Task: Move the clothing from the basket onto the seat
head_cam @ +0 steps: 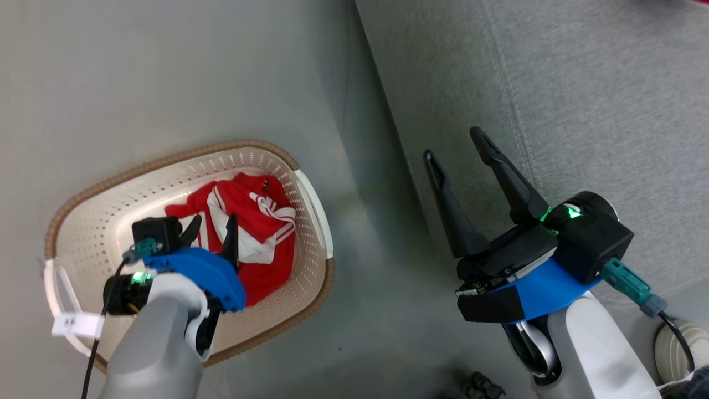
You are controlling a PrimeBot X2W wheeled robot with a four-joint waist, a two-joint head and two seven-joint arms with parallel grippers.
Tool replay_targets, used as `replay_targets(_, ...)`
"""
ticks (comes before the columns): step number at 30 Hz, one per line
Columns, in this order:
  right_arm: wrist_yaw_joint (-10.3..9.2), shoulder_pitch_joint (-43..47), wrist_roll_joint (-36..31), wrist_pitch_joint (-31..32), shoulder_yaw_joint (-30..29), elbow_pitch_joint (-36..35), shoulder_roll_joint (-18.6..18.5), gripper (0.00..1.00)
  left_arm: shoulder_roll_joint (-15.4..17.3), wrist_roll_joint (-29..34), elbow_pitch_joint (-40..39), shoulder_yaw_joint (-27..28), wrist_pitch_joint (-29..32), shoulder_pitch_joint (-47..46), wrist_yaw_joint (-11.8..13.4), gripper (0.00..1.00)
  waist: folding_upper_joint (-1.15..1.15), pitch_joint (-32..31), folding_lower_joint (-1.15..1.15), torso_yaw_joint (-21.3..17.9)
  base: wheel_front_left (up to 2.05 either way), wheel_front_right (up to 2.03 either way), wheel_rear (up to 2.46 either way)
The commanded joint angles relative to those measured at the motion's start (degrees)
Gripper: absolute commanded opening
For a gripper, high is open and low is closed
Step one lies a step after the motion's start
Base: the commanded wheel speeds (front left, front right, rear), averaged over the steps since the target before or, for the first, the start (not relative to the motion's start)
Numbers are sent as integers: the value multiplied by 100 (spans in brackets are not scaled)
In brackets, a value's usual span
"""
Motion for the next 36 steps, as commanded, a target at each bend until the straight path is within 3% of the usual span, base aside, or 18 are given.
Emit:
replay_targets(1, 1, -102, -64, -3, 31, -72, -4, 100, -14, -80, 132, -55, 12, -251, -28, 100, 0, 211, -2, 67, 0, 0, 0)
replay_targets(13, 1, -89, 12, -98, 79, -354, -2, 100, -5, -227, 1193, -224, 201, -1229, -14, 100, 0, 946, -2, -78, 0, 0, 0)
replay_targets(22, 1, 45, 31, -140, 41, -420, -2, 100, -131, -281, 1707, -323, 344, -1512, 3, 100, 0, 1081, -2, -106, 0, 0, 0)
replay_targets(23, 1, 59, 35, -135, 37, -430, -2, 100, -139, -253, 1743, -365, 378, -1528, 2, 56, 0, 1086, -2, -108, 0, 0, 0)
replay_targets(24, 1, 77, 36, -133, 25, -440, -2, 100, -144, -228, 1763, -397, 385, -1549, 1, 0, 0, 1091, -2, -109, 0, 0, 0)
replay_targets(36, 1, 16, 88, -154, 56, -405, -2, 100, -121, -268, 1899, -587, 375, -1645, -25, 0, 0, 1069, -2, -124, 0, 0, 0)
